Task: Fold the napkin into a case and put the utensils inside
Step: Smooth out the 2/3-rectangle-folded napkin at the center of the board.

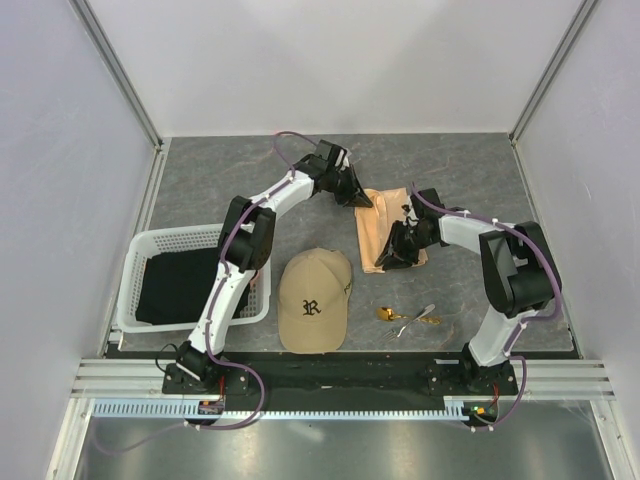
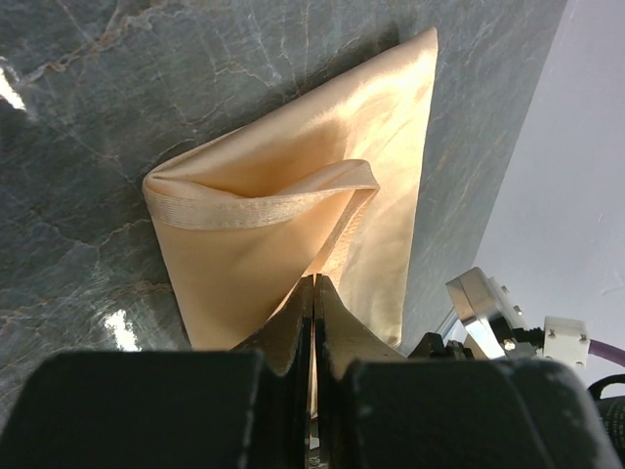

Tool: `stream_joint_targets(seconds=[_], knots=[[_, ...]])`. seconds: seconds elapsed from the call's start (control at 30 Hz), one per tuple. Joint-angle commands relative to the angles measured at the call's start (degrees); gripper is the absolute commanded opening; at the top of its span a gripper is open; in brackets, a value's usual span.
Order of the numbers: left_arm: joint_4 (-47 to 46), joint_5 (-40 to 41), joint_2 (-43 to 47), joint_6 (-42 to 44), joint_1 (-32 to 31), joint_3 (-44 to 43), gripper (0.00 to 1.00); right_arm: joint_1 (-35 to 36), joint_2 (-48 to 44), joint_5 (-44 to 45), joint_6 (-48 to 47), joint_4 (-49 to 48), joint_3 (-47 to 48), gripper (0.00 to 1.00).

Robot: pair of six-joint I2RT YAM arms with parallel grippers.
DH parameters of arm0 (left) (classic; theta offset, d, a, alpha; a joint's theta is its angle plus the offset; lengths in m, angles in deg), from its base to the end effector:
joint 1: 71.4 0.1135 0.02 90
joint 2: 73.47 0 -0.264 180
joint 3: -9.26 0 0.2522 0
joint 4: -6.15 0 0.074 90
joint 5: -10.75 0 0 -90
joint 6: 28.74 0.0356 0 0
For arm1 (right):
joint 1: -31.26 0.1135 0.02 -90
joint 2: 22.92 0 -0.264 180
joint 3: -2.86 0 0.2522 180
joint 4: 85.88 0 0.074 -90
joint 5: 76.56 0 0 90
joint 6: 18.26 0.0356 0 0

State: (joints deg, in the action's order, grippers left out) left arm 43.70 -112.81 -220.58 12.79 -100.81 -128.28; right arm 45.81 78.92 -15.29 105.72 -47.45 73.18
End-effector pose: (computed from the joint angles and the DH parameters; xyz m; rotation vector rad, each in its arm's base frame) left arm 0.4790 -0.2926 0.1390 -0.1283 2.6446 -1.2656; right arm 0.3105 0.0983 0.1412 0.3599 2.8798 0.8875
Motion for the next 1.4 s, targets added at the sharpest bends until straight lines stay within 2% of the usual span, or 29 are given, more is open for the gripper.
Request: stream_joint_targets(seconds=[0.0,0.27,0.37,0.5,0.57,0.63,0.9,1.1,1.2,1.33,1.37], knots=[[-2.26,-1.24,0.68,-1.28,-0.47,-0.23,0.04,0.31,1.6,1.4,1.44,-2.51,0.84,0.36],[-2.26,-1.07,1.74,-0.4,-0.39,1.79,0.04,0.4,3.54,1.48,4.25,-3.4,2.24,0.22],[-2.17,-1.15,2.09,-0.22,-0.39,2.76,0.03,0.57,4.15,1.4,6.27,-3.48,2.51,0.21],[-2.08,-2.56,4.54,1.44,-0.74,6.96,0.03,0.92,2.4,2.27,8.21,-3.05,2.77,0.27],[-2.17,-2.04,7.35,2.93,-0.74,9.34,0.03,2.06,1.78,5.95,7.77,0.02,4.87,0.34],[-2.17,-1.42,8.94,3.9,-0.74,11.81,0.03,4.26,2.56,10.42,7.16,3.87,8.11,0.36],[-1.99,-2.03,9.56,3.91,-0.74,12.87,0.02,9.97,8.37,21.25,7.15,14.44,15.87,0.37],[-1.73,-2.3,10.0,4.61,-0.65,10.85,0.02,10.06,7.15,22.84,5.93,15.85,17.01,0.28],[-1.73,-2.74,9.39,4.17,-0.65,8.22,0.02,9.89,4.43,22.58,5.4,16.03,17.45,0.2],[-4.01,-4.75,5.88,0.93,-0.65,5.58,0.02,9.8,2.84,21.61,4.52,16.64,17.98,0.0],[-5.76,-4.85,5.26,0.31,-0.65,4.96,0.02,9.63,2.49,21.61,4.43,17.08,18.06,0.0]])
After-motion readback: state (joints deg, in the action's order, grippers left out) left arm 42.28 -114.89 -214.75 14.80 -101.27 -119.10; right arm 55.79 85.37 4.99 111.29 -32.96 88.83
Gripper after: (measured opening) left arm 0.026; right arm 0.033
